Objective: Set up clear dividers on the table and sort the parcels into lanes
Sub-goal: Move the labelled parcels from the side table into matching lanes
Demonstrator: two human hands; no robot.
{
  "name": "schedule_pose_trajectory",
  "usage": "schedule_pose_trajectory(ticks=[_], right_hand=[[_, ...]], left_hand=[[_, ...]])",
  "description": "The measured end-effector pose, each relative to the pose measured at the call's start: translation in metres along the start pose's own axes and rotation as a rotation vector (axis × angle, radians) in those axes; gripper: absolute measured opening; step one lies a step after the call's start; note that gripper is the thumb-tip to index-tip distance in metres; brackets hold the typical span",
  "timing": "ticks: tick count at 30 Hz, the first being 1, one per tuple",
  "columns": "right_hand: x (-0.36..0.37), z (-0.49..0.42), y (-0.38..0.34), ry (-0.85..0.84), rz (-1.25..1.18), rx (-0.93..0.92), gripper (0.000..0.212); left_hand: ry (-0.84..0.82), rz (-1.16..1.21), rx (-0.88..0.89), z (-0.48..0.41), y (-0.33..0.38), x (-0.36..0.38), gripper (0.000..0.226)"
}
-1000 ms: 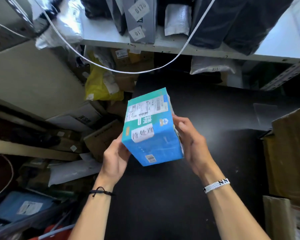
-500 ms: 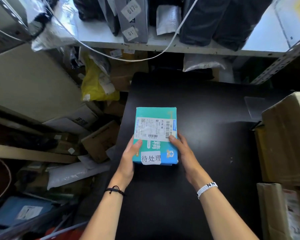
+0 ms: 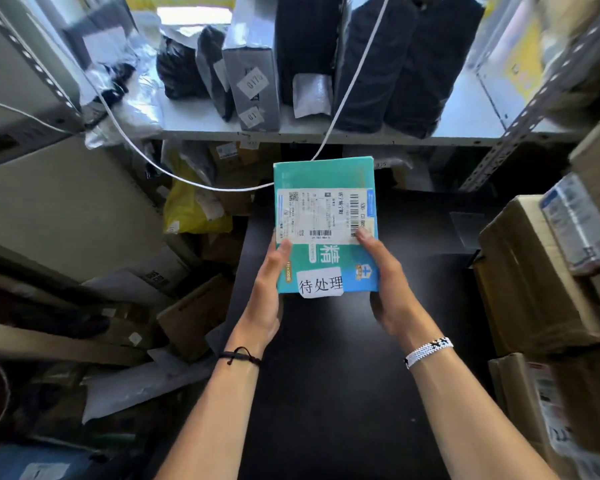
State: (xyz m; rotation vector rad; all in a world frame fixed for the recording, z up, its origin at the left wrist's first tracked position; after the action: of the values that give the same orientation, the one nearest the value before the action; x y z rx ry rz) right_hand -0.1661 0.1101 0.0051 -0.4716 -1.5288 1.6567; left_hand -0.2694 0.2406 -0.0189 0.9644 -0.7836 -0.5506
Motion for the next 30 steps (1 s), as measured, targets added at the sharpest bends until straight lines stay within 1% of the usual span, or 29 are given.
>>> schedule_pose_trajectory(ticks=[5,9,12,14,16,19,21,24,26,30], right_hand=[[-0.003,0.028,-0.087,-0.02,-0.045,-0.183,0.031],[-0.023,0.064,-0.142,-0.016,-0.089,-0.289,0.029],[-0.043,0.098,-0.162,-0.07,-0.116,-0.312,0.039],[-0.058,0.121,-0.175,-0.081,-0.141,-0.324,0.042],[-0.071,0.144,-0.186,-0.079,-0.138,-0.34,0.038],[-0.087,0.176,-0.192,-0.096,-0.093,-0.375,0.026],[-0.097,0.194,-0.199,-0.099,-0.081,-0.408,0.025],[-0.107,0.213,-0.213,-0.063,-0.101,-0.435,0.025],[-0.112,0.225,-0.222,-0.044,-0.104,-0.446,0.025],[-0.127,0.241,-0.229,0.029,-0.082,-0.467,0.027]], left_hand=[[-0.139,-0.019,0.105,0.022,0.055,0.051,0.079],[-0.184,-0.055,0.203,0.058,0.088,0.098,0.086],[-0.216,-0.077,0.241,0.098,0.084,0.136,0.081],[-0.209,-0.085,0.268,0.121,0.082,0.156,0.077],[-0.184,-0.121,0.324,0.141,0.084,0.173,0.073],[-0.188,-0.157,0.378,0.168,0.078,0.195,0.066],[-0.191,-0.142,0.409,0.182,0.077,0.207,0.064],[-0.211,-0.122,0.452,0.194,0.089,0.224,0.06],[-0.254,-0.136,0.469,0.2,0.095,0.237,0.058],[-0.332,-0.11,0.45,0.206,0.095,0.252,0.062]])
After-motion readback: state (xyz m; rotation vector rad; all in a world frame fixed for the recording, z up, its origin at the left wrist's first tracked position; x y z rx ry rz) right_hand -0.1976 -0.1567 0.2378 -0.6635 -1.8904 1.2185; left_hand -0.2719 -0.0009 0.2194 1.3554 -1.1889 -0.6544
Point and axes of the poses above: each hand's wrist, its own z-axis away from the middle knuckle, its own x-axis out of the palm, y = z × x, the point moved 8 cm from there along -z, towards the middle knuckle, and after that the axes turned 7 degrees about -x, right-handed, at the moved point
